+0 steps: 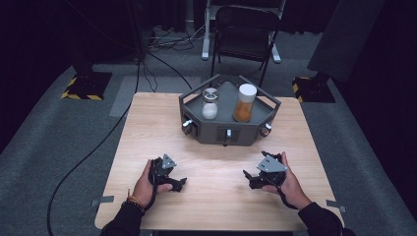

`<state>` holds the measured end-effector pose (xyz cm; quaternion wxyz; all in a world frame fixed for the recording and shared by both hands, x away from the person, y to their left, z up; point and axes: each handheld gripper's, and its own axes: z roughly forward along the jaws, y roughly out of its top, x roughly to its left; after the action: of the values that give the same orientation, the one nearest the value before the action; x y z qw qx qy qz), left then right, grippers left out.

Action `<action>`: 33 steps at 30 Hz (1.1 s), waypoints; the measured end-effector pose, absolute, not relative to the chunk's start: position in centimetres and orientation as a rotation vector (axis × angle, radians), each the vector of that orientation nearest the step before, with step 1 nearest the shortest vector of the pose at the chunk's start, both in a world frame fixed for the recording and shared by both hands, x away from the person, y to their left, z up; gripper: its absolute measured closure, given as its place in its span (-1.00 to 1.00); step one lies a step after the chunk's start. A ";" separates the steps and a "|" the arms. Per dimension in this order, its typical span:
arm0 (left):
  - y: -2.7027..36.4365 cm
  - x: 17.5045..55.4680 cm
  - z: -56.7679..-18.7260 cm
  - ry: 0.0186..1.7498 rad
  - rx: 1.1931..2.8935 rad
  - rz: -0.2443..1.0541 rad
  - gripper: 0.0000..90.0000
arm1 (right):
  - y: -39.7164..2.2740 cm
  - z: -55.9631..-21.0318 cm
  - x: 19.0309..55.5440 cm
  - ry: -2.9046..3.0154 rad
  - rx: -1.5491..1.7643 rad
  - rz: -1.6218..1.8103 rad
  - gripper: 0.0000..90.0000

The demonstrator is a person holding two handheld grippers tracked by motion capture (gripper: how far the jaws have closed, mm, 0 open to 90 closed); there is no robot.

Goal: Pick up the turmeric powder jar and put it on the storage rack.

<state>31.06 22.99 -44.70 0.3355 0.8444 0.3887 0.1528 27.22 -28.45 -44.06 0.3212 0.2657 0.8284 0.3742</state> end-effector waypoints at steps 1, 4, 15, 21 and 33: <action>23.0 31.1 -44.7 1.014 2.202 0.399 -1.00 | -28.5 -44.2 27.1 2.184 0.701 0.974 -0.94; 23.0 31.1 -44.7 1.014 2.202 0.399 -1.00 | -28.8 -44.5 27.0 2.202 0.716 0.956 -0.94; 23.0 31.1 -44.7 1.014 2.202 0.399 -1.00 | -30.1 -44.8 27.1 2.249 0.798 0.924 -0.94; 23.0 31.0 -44.7 1.015 2.202 0.400 -1.00 | -31.0 -44.7 27.7 2.279 0.861 0.940 -0.94; 23.0 31.0 -44.7 1.015 2.202 0.400 -1.00 | -32.6 -45.0 28.7 2.327 0.940 0.958 -0.94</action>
<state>31.04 22.96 -44.70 0.3353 0.8442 0.3893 0.1532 28.71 -32.62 -44.98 0.2257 0.3409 0.8439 0.3474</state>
